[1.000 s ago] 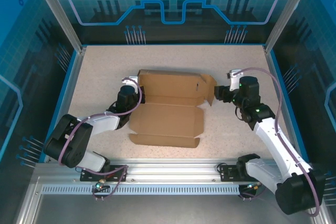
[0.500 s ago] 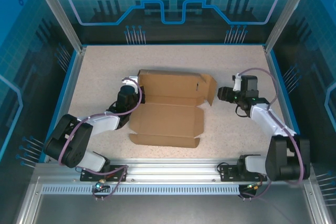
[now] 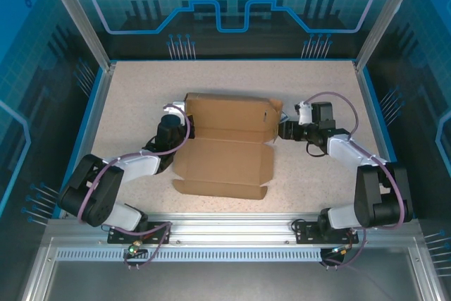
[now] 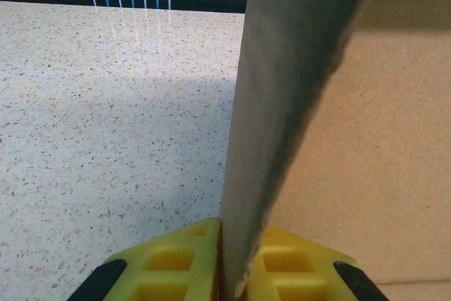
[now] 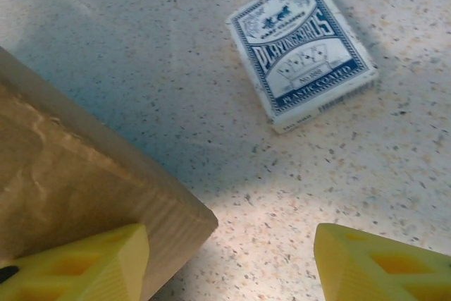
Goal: Fold the paper box
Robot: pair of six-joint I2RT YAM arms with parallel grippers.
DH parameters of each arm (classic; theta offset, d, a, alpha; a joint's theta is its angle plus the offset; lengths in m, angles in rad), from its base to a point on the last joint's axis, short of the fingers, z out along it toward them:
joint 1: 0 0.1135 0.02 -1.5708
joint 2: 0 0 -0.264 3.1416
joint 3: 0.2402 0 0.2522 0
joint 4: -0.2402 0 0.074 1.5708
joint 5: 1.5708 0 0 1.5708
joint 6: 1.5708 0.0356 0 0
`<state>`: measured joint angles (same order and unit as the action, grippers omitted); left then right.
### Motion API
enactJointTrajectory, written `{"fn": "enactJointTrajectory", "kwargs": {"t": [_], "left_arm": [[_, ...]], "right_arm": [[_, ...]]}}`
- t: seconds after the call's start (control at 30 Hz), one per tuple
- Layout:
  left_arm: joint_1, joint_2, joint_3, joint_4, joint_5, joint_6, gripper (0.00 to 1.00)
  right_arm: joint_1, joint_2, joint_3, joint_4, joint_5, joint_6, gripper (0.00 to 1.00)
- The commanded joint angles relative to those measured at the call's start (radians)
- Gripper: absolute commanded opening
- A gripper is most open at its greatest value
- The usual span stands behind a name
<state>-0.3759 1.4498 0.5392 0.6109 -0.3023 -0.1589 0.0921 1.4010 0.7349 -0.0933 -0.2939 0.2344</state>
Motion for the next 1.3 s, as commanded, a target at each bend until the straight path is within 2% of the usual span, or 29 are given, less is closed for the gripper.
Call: {"fn": "enactJointTrajectory", "kwargs": {"t": [0.0,0.57,0.8,1.27], "left_arm": [[-0.005,-0.026,-0.013,0.044,0.014,-0.025,0.14],[-0.004,-0.013,-0.01,0.048,0.022,-0.031,0.15],[-0.004,0.004,-0.007,0.058,0.028,-0.031,0.15],[-0.004,0.019,0.001,0.059,0.038,-0.033,0.15]], "right_arm": [[0.022,-0.002,0.027,0.03,-0.058,-0.036,0.63],[0.078,0.022,0.078,0.079,-0.146,-0.099,0.55],[0.094,0.04,0.112,0.072,-0.143,-0.143,0.54],[0.131,0.081,0.171,0.073,-0.112,-0.173,0.45]]}}
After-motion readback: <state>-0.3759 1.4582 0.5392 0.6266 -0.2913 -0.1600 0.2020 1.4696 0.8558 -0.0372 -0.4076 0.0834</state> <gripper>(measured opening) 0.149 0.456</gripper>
